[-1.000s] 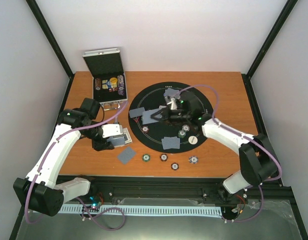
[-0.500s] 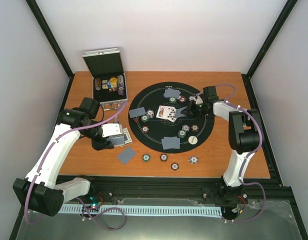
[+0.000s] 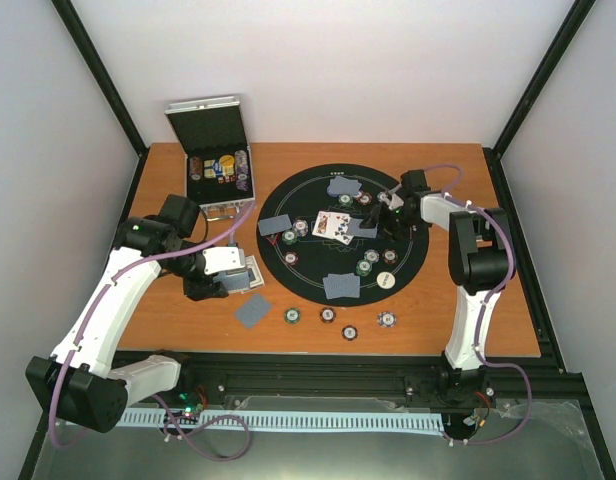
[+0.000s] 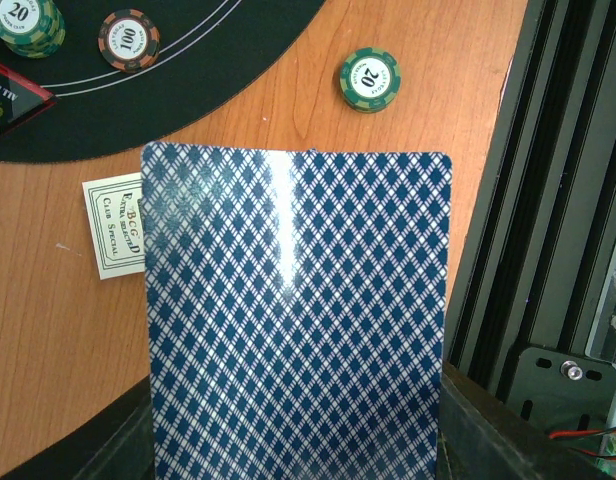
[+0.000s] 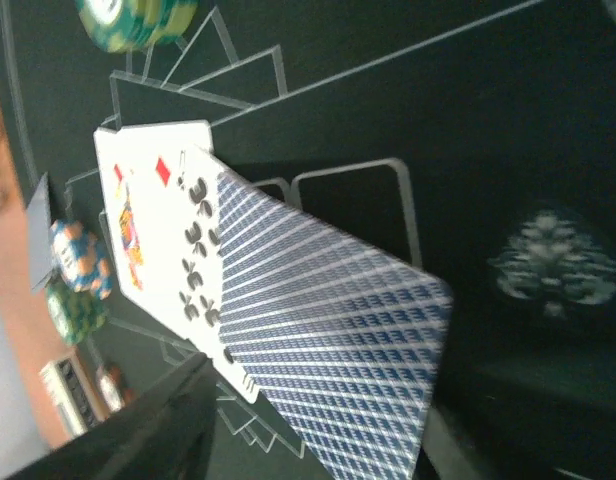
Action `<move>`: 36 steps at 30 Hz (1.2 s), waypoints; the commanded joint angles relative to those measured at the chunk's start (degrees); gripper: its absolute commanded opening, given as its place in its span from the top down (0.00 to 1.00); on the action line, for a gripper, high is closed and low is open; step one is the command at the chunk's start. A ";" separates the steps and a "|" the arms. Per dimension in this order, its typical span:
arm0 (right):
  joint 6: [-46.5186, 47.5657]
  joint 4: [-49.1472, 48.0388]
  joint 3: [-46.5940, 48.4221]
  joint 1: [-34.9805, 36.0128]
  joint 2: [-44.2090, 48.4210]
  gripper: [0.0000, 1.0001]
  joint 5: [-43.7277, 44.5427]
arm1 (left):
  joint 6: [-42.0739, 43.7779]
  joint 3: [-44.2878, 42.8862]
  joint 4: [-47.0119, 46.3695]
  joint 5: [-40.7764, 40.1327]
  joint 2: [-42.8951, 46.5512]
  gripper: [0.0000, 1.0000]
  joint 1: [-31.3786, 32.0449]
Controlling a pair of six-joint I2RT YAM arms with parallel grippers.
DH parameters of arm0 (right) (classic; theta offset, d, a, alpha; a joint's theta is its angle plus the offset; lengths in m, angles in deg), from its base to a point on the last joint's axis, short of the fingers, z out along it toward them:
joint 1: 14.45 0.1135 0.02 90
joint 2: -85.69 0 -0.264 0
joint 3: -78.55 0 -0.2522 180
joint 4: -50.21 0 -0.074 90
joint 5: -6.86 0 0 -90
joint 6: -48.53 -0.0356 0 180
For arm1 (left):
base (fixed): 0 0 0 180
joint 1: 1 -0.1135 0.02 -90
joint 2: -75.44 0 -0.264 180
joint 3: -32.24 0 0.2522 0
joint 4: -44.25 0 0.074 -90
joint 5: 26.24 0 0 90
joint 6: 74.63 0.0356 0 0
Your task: Distribute texas hold em gaming equipment
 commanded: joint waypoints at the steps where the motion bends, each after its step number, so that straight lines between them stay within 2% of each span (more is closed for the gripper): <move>1: 2.13 4.69 1.91 -0.50 4.27 0.46 7.03 | -0.17 -1.21 0.65 1.09 1.02 0.98 -0.07; 7: 1.47 6.52 -0.43 0.48 14.57 0.38 12.18 | -0.21 -1.09 0.69 1.22 1.05 0.99 -0.07; 11: -2.38 1.34 -7.49 4.85 23.77 0.33 8.82 | -0.34 -0.41 0.13 1.74 1.41 0.99 -0.06; 17: -14.16 -12.74 -19.16 20.73 34.44 0.25 2.73 | -0.50 -0.64 0.13 2.02 1.24 0.99 -0.07; 20: -22.32 -22.88 -24.18 28.88 37.92 0.21 2.18 | -0.49 -0.41 -0.06 2.04 1.28 0.99 -0.02; 27: -31.66 -38.86 -26.51 42.85 36.01 0.19 3.10 | -0.77 -0.38 -0.32 2.67 1.15 0.99 -0.07; 31: -34.63 -45.04 -24.98 46.32 31.81 0.20 3.38 | -0.80 -0.41 0.04 2.82 1.53 0.99 -0.07; 36: -35.84 -47.91 -20.56 48.91 25.78 0.20 1.90 | -0.52 -0.30 0.26 2.16 2.02 0.99 -0.07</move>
